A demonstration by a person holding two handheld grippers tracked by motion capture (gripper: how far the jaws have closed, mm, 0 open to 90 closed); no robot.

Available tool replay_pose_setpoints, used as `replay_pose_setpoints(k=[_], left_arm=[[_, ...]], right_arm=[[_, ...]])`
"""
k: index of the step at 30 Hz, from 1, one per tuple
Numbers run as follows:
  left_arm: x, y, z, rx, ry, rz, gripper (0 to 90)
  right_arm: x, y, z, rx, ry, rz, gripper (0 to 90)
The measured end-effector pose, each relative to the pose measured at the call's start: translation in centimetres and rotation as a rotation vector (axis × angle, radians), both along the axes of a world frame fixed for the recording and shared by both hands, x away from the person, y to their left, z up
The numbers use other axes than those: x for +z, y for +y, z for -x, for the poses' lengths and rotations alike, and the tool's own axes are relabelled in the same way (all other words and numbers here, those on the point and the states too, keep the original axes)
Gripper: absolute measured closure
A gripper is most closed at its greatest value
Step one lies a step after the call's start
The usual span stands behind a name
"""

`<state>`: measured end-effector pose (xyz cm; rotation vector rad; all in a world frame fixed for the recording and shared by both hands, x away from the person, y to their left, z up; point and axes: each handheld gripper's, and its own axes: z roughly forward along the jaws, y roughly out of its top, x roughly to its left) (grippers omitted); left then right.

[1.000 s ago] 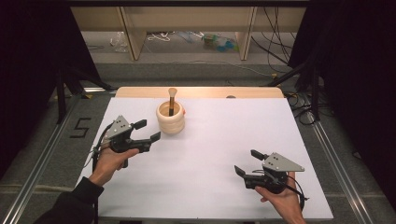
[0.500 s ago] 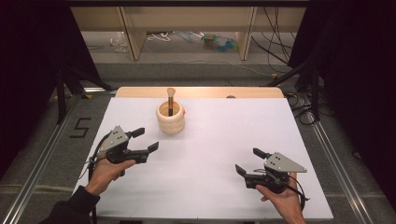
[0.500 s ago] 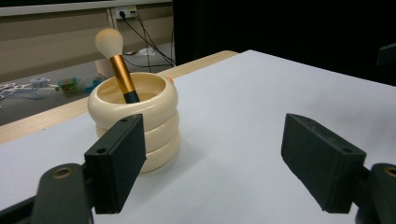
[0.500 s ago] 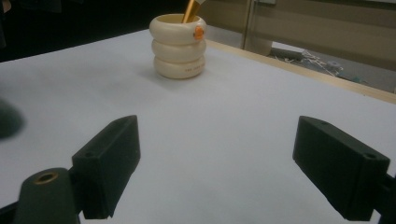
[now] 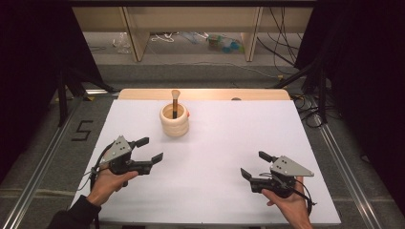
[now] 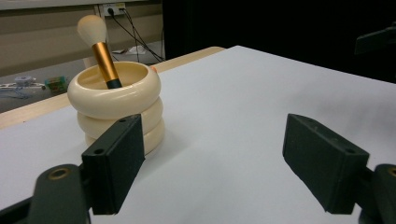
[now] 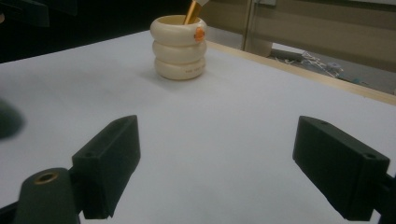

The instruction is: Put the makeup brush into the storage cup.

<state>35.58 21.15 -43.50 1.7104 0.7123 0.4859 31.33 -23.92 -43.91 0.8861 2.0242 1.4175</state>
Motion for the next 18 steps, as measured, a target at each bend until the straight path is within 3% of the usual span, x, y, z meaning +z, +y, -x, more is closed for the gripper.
replay_pose_setpoints(k=[8,9,10,18], left_arm=[[-0.3,0.2,0.6,0.005,0.009,0.005,16.1],[-0.4,0.2,0.6,0.005,0.005,0.001,16.2],[-0.4,0.3,0.7,0.008,0.002,-0.002,16.2],[-0.4,0.4,1.4,0.015,-0.006,0.003,16.2]], right_arm=[[0.0,0.1,0.0,0.004,0.000,0.003,15.8],[0.0,0.1,0.1,0.005,0.021,-0.004,15.8],[0.0,0.1,0.0,0.005,-0.002,0.003,15.8],[0.1,0.1,0.1,0.015,-0.001,0.000,15.8]])
